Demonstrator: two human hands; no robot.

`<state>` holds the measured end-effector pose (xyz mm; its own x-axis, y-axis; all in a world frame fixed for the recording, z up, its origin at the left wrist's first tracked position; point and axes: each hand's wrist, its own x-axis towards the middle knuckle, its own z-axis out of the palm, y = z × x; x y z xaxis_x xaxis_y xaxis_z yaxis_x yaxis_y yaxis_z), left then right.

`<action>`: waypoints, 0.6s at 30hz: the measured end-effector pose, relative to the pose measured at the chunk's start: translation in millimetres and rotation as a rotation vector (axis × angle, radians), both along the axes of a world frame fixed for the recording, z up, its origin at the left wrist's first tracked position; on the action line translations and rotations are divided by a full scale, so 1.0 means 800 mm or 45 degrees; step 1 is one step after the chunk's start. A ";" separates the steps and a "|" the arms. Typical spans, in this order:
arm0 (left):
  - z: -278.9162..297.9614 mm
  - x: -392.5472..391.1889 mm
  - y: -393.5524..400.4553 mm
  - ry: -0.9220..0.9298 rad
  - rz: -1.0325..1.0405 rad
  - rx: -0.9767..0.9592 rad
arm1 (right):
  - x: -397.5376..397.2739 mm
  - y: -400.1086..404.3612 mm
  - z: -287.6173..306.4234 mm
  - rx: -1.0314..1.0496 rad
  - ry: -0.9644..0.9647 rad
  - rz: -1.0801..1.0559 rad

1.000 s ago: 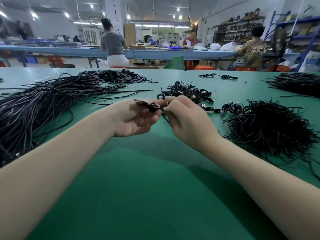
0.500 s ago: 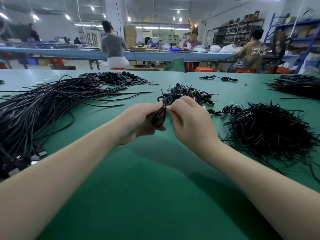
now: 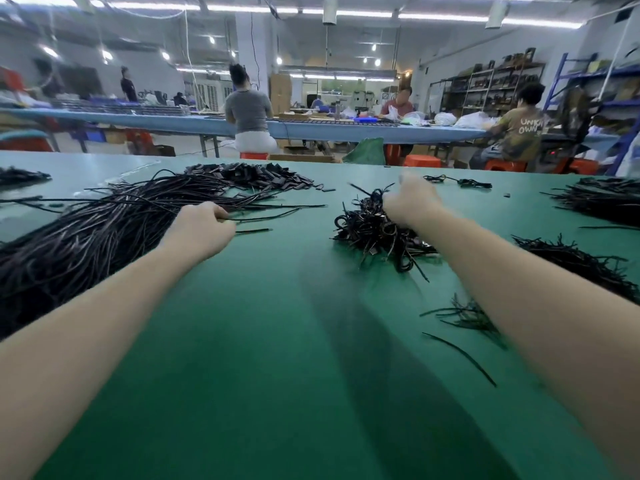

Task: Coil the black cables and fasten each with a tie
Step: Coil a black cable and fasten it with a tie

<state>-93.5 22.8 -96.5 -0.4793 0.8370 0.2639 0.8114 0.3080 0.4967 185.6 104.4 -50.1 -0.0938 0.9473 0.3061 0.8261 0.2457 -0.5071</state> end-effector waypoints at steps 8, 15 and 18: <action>0.018 -0.172 -0.058 0.966 0.371 -0.682 | -0.033 -0.115 -0.132 0.038 -0.152 0.467; 0.036 -0.209 -0.081 0.816 0.316 -0.495 | -0.031 -0.115 -0.135 0.048 -0.183 0.523; 0.037 -0.222 -0.084 0.714 0.289 -0.448 | -0.031 -0.116 -0.133 0.040 -0.168 0.542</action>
